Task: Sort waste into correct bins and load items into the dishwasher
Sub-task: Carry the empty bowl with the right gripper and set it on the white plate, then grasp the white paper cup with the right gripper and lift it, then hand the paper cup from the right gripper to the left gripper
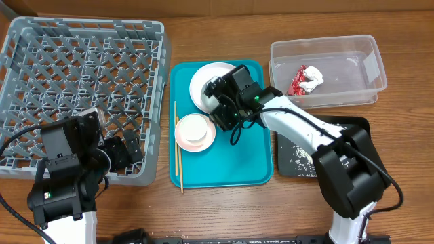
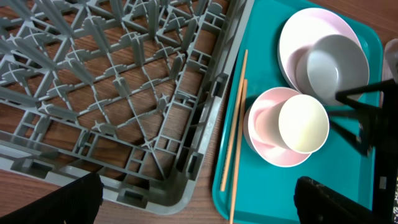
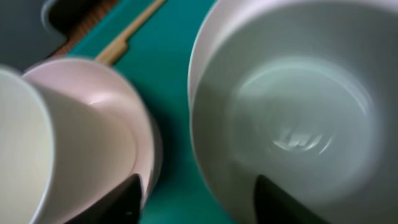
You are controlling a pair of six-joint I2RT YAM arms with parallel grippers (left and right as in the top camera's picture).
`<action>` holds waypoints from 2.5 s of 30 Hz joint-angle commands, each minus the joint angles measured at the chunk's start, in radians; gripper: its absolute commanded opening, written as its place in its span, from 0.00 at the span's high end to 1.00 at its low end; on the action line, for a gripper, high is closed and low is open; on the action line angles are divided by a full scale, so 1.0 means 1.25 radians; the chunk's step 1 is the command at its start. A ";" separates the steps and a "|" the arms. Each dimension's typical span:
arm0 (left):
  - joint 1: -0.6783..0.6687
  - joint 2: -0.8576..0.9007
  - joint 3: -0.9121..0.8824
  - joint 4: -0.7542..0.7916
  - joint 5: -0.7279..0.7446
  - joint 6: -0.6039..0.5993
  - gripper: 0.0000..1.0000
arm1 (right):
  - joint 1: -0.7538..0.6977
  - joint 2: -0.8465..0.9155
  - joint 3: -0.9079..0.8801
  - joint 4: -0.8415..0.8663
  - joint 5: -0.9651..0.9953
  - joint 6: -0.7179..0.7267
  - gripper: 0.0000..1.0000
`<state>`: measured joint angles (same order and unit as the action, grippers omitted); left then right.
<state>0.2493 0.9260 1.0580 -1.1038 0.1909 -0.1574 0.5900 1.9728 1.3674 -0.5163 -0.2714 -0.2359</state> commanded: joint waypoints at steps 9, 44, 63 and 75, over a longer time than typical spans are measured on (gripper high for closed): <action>0.005 0.001 0.018 0.001 0.010 0.009 0.00 | -0.006 -0.240 0.097 -0.183 -0.154 0.046 0.00; 0.005 0.001 0.018 0.001 0.022 0.009 0.00 | 0.046 -0.026 0.108 -0.213 -0.022 0.401 0.96; -0.159 0.156 0.018 0.158 0.462 0.082 0.00 | -0.296 -0.229 0.130 -0.433 -0.608 0.246 0.96; -0.281 0.205 0.018 0.482 0.736 -0.034 0.00 | -0.272 -0.229 0.129 -0.441 -0.823 0.245 0.96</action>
<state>-0.0975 1.1786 1.0595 -0.5556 0.9432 -0.1337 0.2379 1.6867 1.5303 -1.0702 -1.1782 0.0883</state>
